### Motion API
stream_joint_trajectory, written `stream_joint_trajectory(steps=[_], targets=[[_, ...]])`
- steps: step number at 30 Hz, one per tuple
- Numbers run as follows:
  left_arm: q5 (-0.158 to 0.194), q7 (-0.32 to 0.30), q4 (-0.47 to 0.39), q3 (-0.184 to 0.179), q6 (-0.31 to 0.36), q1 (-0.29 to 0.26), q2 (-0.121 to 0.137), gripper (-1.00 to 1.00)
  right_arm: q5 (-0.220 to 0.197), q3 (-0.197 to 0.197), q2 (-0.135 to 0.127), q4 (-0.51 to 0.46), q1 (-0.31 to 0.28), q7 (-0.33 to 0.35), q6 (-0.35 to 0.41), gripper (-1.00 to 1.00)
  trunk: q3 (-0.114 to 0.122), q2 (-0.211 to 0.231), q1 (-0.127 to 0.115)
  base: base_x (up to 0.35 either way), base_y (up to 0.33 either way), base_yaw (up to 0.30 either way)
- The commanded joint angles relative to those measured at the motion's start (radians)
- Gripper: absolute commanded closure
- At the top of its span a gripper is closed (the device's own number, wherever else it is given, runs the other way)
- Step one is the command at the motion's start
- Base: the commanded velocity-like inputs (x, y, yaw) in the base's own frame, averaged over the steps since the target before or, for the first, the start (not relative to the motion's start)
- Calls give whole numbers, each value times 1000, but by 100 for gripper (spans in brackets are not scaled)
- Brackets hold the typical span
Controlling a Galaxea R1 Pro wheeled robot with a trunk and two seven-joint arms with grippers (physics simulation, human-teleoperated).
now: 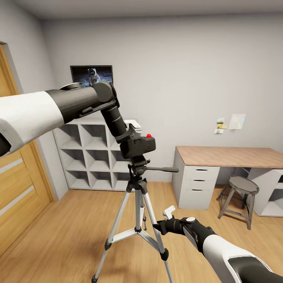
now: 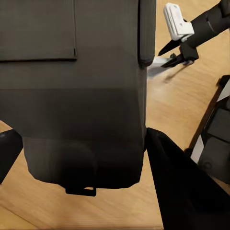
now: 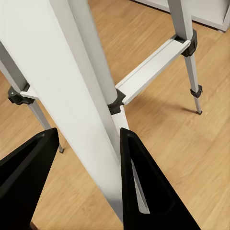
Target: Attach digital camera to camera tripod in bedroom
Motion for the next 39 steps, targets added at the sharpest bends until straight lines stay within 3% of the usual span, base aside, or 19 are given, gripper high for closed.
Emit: stream_joint_trajectory(steps=[1, 11, 17, 26, 31, 34, 39], targets=[[0, -4, -9, -3, 7, -1, 6, 100, -3, 13, 0, -2, 0, 0, 3, 100, -1, -1, 0, 0, 0, 0], [-6, -4, -119, 3, 7, -1, 109, 100, -4, 13, 0, -2, 0, -1, 3, 100, -1, -1, 0, 0, 0, 0], [-2, -4, -132, 6, 7, -1, 131, 100, -4, 13, 1, -2, 0, -1, 3, 100, -1, -1, 0, 0, 0, 0], [4, 1, -102, 8, 7, -1, 127, 100, -4, 13, 0, -2, 0, -1, 3, 100, -1, -1, 0, 0, 0, 0], [3, 10, -41, 8, 7, -1, 119, 100, -4, 13, 0, -2, 0, -1, 4, 100, -1, -1, 0, 0, 0, 0], [3, 34, 11, 10, 6, -1, 104, 100, -4, 13, 0, -2, 0, -1, 4, 100, -1, -1, 0, 0, 0, 0], [6, 126, 84, 11, 3, -1, 54, 100, -4, 13, 0, -2, 0, 0, 4, 100, -1, -1, 0, 0, 0, 0]])
